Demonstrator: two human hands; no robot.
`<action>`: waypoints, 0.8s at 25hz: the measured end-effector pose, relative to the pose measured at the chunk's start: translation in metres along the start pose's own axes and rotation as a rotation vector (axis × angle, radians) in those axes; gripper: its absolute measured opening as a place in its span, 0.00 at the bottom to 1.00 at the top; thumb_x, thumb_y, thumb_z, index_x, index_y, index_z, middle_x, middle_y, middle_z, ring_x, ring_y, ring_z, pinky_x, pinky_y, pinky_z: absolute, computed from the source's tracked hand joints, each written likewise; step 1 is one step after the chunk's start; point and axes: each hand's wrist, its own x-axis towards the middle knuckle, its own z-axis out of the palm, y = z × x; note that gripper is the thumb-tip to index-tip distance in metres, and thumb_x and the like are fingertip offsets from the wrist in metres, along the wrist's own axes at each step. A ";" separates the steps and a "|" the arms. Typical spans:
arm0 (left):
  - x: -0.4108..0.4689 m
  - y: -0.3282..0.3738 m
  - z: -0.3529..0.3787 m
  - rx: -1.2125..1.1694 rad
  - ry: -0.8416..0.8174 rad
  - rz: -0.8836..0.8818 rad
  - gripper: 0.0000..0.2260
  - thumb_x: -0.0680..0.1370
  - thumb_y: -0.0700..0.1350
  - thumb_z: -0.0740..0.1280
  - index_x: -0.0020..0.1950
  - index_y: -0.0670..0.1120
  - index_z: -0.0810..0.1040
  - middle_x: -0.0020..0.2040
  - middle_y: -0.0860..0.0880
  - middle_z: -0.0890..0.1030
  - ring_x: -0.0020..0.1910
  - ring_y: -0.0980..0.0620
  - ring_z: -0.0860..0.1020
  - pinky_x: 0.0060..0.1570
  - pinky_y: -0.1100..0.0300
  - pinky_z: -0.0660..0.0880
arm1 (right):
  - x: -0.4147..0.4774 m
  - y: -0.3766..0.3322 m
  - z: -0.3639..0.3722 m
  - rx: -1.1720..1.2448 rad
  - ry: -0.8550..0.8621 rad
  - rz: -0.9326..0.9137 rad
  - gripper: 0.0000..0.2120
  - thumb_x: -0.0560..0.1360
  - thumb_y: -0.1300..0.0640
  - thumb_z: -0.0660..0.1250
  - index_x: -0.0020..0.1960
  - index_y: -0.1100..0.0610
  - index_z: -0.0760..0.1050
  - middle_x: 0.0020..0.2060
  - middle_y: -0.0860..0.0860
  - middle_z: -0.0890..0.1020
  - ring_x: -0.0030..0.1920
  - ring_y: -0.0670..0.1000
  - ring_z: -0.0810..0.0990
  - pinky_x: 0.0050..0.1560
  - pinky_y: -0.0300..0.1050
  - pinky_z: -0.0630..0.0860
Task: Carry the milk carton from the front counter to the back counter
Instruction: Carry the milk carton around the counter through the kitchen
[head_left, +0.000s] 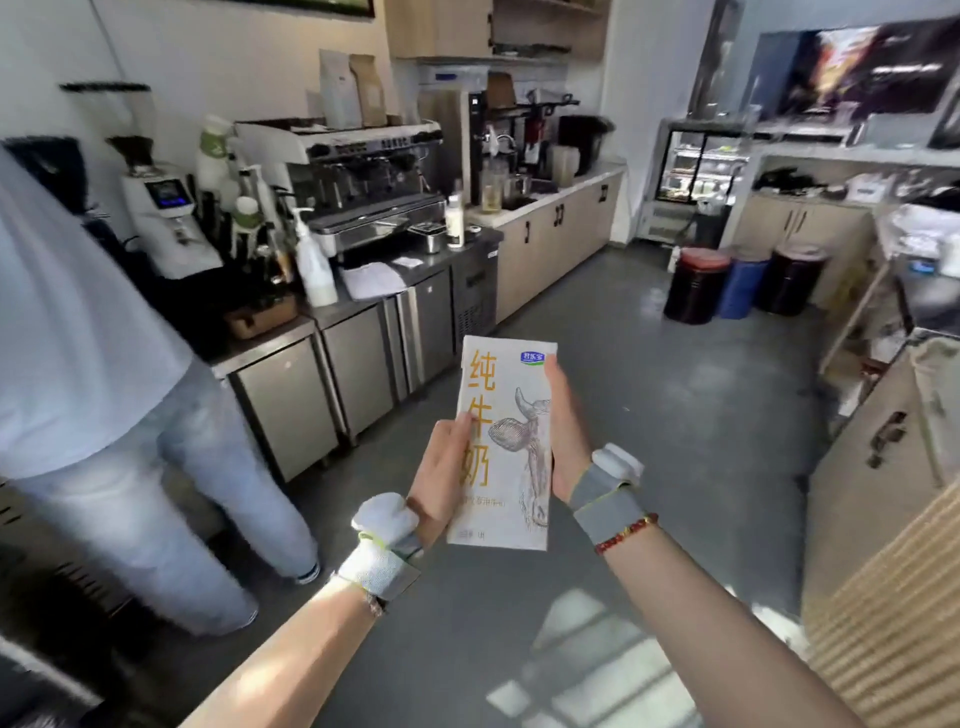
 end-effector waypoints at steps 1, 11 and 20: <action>0.025 0.002 0.008 -0.015 -0.016 0.000 0.30 0.66 0.71 0.62 0.50 0.45 0.73 0.49 0.43 0.80 0.42 0.54 0.81 0.45 0.55 0.81 | 0.018 -0.011 -0.005 -0.019 0.032 -0.019 0.32 0.86 0.40 0.58 0.77 0.64 0.76 0.71 0.65 0.83 0.73 0.67 0.81 0.78 0.67 0.74; 0.293 0.005 0.114 -0.033 -0.269 0.001 0.29 0.78 0.59 0.58 0.58 0.32 0.71 0.56 0.29 0.77 0.52 0.36 0.79 0.60 0.37 0.73 | 0.249 -0.086 -0.098 -0.022 0.296 -0.108 0.31 0.84 0.39 0.61 0.75 0.62 0.77 0.67 0.62 0.87 0.68 0.65 0.86 0.72 0.66 0.79; 0.573 0.037 0.229 0.041 -0.504 -0.080 0.26 0.80 0.58 0.54 0.66 0.37 0.69 0.61 0.33 0.79 0.59 0.36 0.79 0.60 0.38 0.75 | 0.480 -0.195 -0.176 0.078 0.416 -0.208 0.36 0.85 0.40 0.59 0.76 0.71 0.73 0.70 0.74 0.80 0.68 0.71 0.83 0.75 0.74 0.73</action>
